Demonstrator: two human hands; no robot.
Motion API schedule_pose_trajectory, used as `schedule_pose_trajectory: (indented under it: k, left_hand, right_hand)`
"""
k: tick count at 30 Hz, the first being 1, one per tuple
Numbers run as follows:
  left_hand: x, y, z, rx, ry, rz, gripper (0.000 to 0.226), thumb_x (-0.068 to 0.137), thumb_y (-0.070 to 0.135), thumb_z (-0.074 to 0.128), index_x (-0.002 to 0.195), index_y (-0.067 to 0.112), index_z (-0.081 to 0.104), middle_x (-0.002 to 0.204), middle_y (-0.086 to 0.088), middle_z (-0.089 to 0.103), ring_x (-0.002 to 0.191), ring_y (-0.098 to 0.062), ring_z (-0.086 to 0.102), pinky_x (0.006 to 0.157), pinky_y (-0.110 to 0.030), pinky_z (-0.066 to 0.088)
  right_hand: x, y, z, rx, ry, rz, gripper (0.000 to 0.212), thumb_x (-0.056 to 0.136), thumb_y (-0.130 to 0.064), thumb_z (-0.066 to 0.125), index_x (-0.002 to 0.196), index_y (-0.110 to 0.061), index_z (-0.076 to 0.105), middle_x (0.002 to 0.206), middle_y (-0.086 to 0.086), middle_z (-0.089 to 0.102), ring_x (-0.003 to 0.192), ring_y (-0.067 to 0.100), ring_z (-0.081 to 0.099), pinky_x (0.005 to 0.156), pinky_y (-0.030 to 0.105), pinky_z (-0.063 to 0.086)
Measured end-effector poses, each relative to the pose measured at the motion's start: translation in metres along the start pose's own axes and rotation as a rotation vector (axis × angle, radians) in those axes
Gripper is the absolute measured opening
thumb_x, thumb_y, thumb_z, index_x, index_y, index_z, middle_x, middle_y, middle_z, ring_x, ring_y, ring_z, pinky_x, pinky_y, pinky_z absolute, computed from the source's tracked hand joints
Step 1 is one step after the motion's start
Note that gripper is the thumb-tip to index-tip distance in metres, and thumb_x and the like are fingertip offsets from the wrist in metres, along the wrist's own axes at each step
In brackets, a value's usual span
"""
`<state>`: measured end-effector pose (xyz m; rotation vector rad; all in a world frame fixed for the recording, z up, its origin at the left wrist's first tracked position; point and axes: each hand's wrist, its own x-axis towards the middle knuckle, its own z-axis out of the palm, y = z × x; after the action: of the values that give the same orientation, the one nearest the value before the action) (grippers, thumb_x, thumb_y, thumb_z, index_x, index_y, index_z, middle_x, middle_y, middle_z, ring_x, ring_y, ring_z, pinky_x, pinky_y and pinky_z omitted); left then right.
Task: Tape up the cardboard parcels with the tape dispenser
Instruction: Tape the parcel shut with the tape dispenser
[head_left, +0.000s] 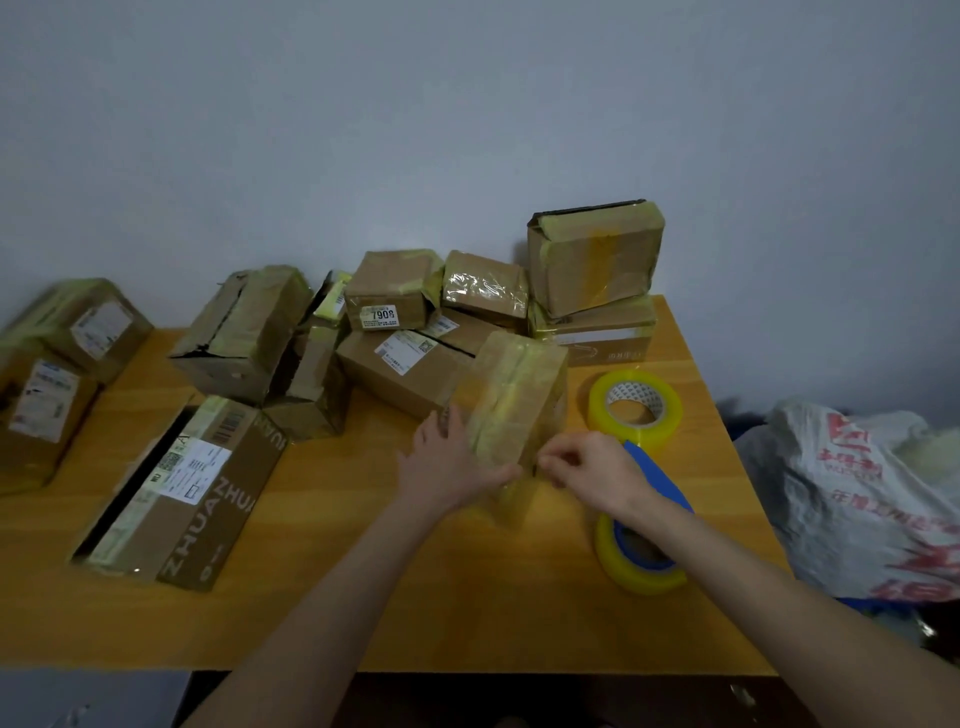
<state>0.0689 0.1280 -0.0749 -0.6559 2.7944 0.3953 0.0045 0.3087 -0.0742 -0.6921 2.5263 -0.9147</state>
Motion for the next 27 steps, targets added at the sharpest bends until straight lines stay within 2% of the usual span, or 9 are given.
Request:
schedule_pose_trajectory:
  k: [2,4,7,10,13,16,18,22,27]
  left_hand:
    - [0.001,-0.007,-0.009,0.088,-0.073,0.102,0.116,0.07,0.076,0.056,0.152,0.02,-0.004,0.158,-0.013,0.006,0.143,-0.033,0.016,0.111,-0.053,0.025]
    - [0.002,-0.019,-0.021,0.209,-0.153,0.259,0.112,0.073,0.068,0.059,0.152,0.022,-0.006,0.158,-0.011,0.003,0.143,-0.033,0.012,0.115,-0.05,0.021]
    - [-0.001,-0.047,-0.039,0.344,-0.205,0.425,0.098,0.078,0.055,0.063,0.151,0.038,-0.001,0.159,-0.002,-0.008,0.146,-0.026,-0.003,0.118,-0.049,0.003]
    - [-0.017,-0.065,-0.033,0.194,0.033,0.307,0.087,0.082,0.041,0.065,0.151,0.037,0.011,0.16,0.002,-0.004,0.147,-0.025,0.004,0.118,-0.05,0.015]
    - [-0.043,-0.066,-0.008,-0.355,0.313,-0.123,0.086,0.088,0.037,0.064,0.152,0.012,0.012,0.158,-0.009,0.012,0.143,-0.028,0.019,0.111,-0.043,0.032]
    - [-0.064,-0.058,0.015,-1.102,0.105,-0.429,0.079,0.085,0.042,0.067,0.148,0.018,0.025,0.144,-0.003,0.038,0.127,-0.028,0.042,0.08,-0.039,0.049]
    - [-0.071,-0.05,0.023,-1.339,0.045,-0.458,0.07,0.086,0.036,0.069,0.144,0.024,0.031,0.138,-0.002,0.046,0.12,-0.027,0.049,0.083,-0.045,0.052]
    - [-0.081,-0.028,0.029,-1.336,0.146,-0.325,0.063,0.088,0.014,0.064,0.143,0.023,0.035,0.128,-0.001,0.055,0.11,-0.021,0.058,0.088,-0.045,0.054]
    - [-0.074,0.007,0.012,-1.058,0.092,-0.006,0.072,0.086,0.012,0.064,0.147,0.028,0.029,0.122,0.014,0.05,0.106,-0.006,0.055,0.078,-0.022,0.056]
  right_hand:
    - [0.009,-0.001,-0.017,0.029,0.197,0.017,0.006,0.089,-0.032,0.065,0.093,-0.028,0.063,0.087,-0.01,0.063,0.086,0.014,0.062,0.071,0.029,0.051]
    - [0.019,-0.002,-0.033,-0.009,0.266,0.05,0.035,0.085,-0.04,0.068,0.115,-0.025,0.058,0.107,-0.001,0.06,0.095,0.018,0.059,0.079,0.037,0.053]
    - [0.03,-0.003,-0.043,-0.102,0.137,0.068,0.08,0.08,-0.052,0.069,0.146,-0.028,0.033,0.146,0.004,0.038,0.128,0.026,0.045,0.101,0.045,0.045]
    - [0.035,-0.006,-0.031,-0.149,-0.075,0.04,0.087,0.079,-0.054,0.07,0.15,-0.027,0.027,0.154,0.002,0.028,0.136,0.026,0.036,0.105,0.042,0.039]
    - [0.034,-0.011,-0.02,-0.239,-0.04,0.055,0.08,0.077,-0.058,0.069,0.144,-0.03,0.038,0.141,0.004,0.045,0.124,0.024,0.049,0.09,0.037,0.047]
    - [0.029,-0.022,-0.01,-0.282,-0.189,0.02,0.068,0.074,-0.064,0.068,0.131,-0.028,0.056,0.11,-0.004,0.062,0.103,0.017,0.058,0.073,0.028,0.049]
    - [0.023,-0.027,-0.005,-0.187,-0.305,0.015,0.057,0.075,-0.059,0.072,0.12,-0.026,0.061,0.103,-0.008,0.061,0.095,0.013,0.059,0.068,0.024,0.047]
    - [0.009,-0.024,-0.011,0.129,-0.541,0.106,0.045,0.072,-0.026,0.085,0.105,-0.02,0.054,0.107,0.002,0.061,0.09,0.018,0.066,0.063,0.026,0.057]
    - [-0.004,0.0,-0.044,0.334,-0.646,0.248,0.039,0.074,-0.01,0.082,0.1,-0.008,0.053,0.062,-0.003,0.065,0.052,0.008,0.063,0.049,0.019,0.05]
